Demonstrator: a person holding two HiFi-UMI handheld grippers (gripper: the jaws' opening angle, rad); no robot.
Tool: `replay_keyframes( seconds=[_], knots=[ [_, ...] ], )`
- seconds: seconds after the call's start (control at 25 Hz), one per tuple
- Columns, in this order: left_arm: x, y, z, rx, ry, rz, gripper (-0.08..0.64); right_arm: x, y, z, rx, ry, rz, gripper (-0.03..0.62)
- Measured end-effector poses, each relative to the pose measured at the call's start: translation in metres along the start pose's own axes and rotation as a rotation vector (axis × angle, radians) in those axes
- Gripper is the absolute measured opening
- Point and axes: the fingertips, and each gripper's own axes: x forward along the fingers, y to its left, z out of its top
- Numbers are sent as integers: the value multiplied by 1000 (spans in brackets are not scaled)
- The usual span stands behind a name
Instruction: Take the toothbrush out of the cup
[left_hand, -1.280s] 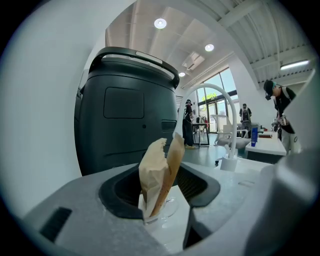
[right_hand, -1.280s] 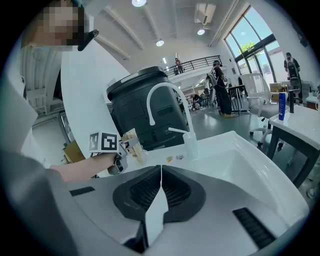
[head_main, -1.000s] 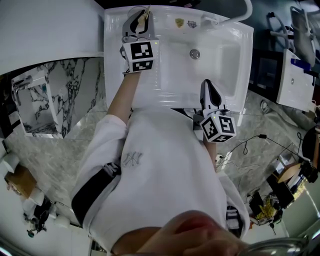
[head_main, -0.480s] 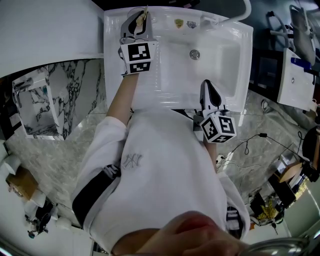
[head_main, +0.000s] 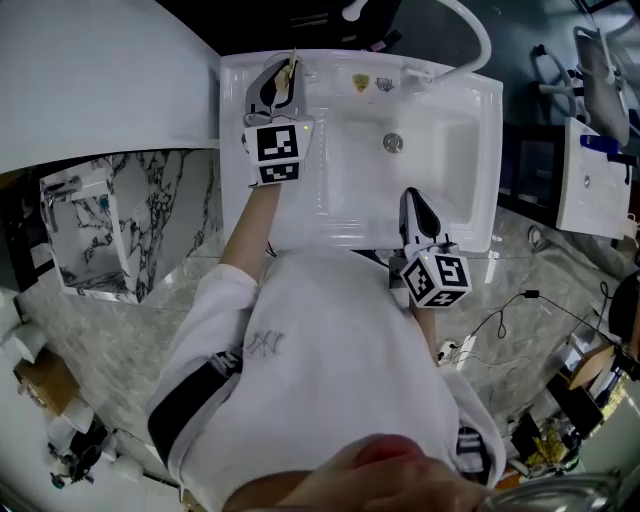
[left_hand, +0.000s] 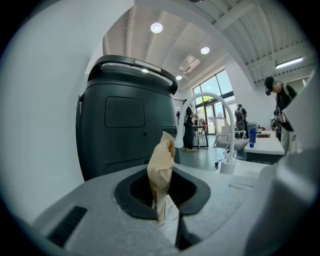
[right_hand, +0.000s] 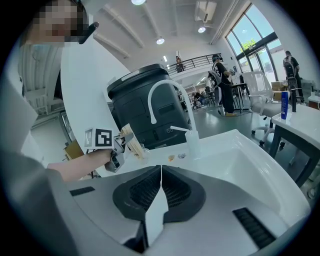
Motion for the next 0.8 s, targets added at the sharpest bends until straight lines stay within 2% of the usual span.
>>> replay_keyframes(
  seconds=[0.48,0.8],
  knots=[
    [-10,10,27,-61,-62,17,41,-1,-2,3,-2,0,10,15],
    [-22,10,48,-57,-111,26,41,-3,-3,7,-4,-19,23,15]
  ],
)
